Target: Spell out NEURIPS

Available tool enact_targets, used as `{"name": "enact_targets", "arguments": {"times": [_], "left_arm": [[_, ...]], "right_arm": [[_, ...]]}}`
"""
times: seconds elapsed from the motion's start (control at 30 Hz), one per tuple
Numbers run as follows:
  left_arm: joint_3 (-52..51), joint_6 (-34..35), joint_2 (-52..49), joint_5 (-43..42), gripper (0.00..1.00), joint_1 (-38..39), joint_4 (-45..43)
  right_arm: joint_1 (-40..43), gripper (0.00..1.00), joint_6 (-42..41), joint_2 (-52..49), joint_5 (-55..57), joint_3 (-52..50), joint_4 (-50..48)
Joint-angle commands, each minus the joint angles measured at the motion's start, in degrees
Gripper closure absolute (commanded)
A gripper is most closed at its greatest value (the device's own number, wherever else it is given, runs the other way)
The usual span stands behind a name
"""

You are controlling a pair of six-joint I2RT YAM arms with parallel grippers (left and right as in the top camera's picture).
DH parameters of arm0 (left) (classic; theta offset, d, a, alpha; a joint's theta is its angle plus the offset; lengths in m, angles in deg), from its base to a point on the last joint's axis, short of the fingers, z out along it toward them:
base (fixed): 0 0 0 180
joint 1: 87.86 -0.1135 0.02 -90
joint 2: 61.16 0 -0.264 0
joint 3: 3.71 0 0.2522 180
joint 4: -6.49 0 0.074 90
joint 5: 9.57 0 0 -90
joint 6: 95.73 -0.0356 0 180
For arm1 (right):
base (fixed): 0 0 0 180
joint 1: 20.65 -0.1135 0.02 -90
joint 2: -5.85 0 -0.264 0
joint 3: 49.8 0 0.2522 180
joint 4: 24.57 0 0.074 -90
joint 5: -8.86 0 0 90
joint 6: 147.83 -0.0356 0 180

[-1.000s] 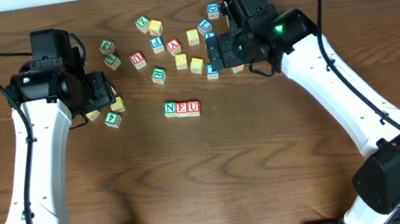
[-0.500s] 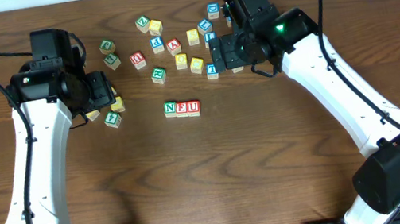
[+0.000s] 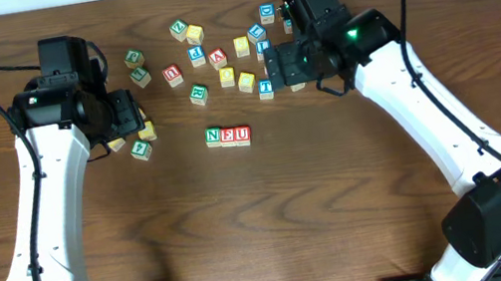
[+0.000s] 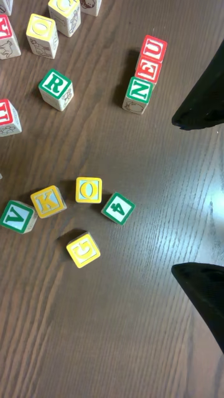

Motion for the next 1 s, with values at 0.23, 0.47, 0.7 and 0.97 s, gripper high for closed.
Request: {"name": "enact_targets", "arguments": {"times": [0.23, 0.47, 0.7, 0.97], "left_arm": [[0.28, -0.35, -0.31, 0.11, 0.33, 0.07, -0.07], [0.28, -0.33, -0.31, 0.11, 0.33, 0.07, -0.07], [0.28, -0.33, -0.31, 0.11, 0.33, 0.07, -0.09], [0.28, -0.33, -0.31, 0.11, 0.33, 0.07, -0.13]], "right_arm": [[1.03, 0.07, -0.81, -0.48, 0.5, 1.01, 0.26], [1.05, 0.07, -2.14, -0.5, 2.91, 1.01, 0.11], [1.99, 0.09, -3.43, -0.5, 4.79, 1.01, -1.42], [3.61, 0.11, -3.85, -0.57, 4.28, 1.01, -3.02]]}}
